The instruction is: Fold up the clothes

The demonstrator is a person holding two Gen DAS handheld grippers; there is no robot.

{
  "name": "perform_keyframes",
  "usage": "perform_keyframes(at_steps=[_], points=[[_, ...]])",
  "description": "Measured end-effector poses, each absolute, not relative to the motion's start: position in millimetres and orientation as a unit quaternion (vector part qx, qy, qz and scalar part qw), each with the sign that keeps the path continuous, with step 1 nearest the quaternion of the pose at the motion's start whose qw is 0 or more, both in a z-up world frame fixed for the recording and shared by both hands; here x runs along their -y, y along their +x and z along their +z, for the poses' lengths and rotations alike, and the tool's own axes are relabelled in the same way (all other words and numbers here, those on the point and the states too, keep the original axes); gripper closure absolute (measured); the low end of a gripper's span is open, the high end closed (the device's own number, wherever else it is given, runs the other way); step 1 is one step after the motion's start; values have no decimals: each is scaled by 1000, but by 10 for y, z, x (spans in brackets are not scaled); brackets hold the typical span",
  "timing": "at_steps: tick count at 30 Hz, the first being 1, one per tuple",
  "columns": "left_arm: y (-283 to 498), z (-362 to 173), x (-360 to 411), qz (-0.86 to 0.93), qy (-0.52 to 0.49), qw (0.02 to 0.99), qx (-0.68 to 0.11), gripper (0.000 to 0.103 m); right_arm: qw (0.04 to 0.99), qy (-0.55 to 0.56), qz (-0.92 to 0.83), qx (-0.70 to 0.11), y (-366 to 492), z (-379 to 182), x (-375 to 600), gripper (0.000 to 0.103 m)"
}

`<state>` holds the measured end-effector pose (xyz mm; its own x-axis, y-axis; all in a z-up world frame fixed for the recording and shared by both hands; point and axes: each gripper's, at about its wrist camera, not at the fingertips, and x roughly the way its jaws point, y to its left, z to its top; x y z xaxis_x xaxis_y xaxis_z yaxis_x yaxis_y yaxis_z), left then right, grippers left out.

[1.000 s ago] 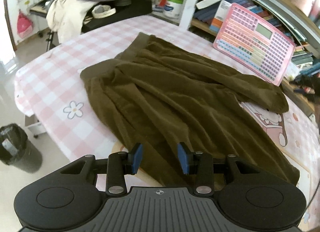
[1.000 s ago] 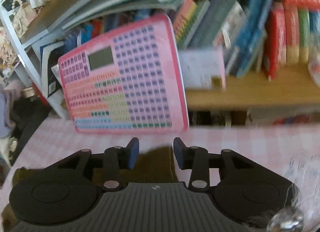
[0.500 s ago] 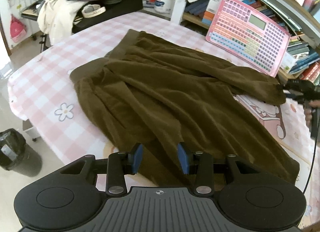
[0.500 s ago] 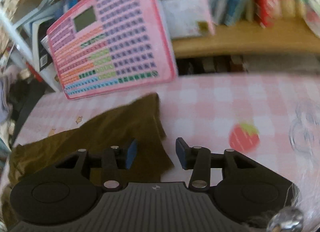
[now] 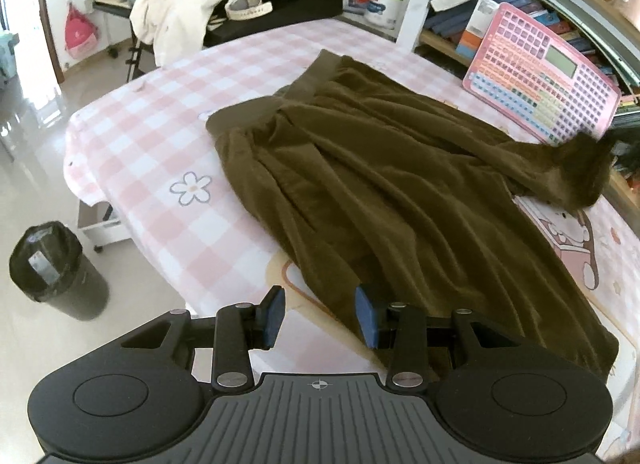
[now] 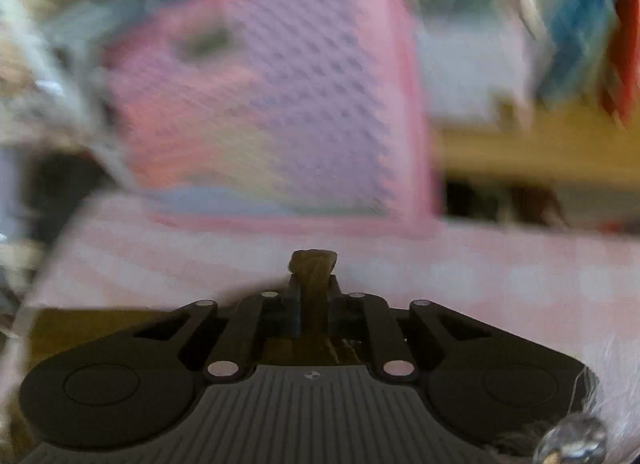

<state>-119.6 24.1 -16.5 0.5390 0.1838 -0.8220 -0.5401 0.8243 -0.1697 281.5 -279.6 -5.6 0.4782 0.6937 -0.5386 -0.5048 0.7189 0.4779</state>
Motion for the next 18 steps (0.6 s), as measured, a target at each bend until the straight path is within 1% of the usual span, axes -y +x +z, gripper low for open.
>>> perform_keyframes(at_steps=[2,4,7,10,14,17,18], points=[[-1164,-184,-235,207,-210,852,-432,64,829,136,432,-328,2427,276,2675,95],[-1126,-190,-222,200,-210,855,-431,64,765,112,544,-327,1871,494,2446,95],[-1079,-198,-216,194,-211,857,-427,64,662,49,661,-349,1028,527,2102,95],[-1087,-205,-209,192,-212,858,-426,64,613,22,696,-373,501,410,1873,95],[-1155,-200,-238,200,-219,858,-420,64,628,43,684,-369,470,465,1806,95],[-1228,-172,-288,213,-226,858,-409,64,679,177,622,-348,1009,683,2174,96],[-1259,-168,-310,217,-231,858,-404,64,699,198,590,-351,1167,653,2303,96]])
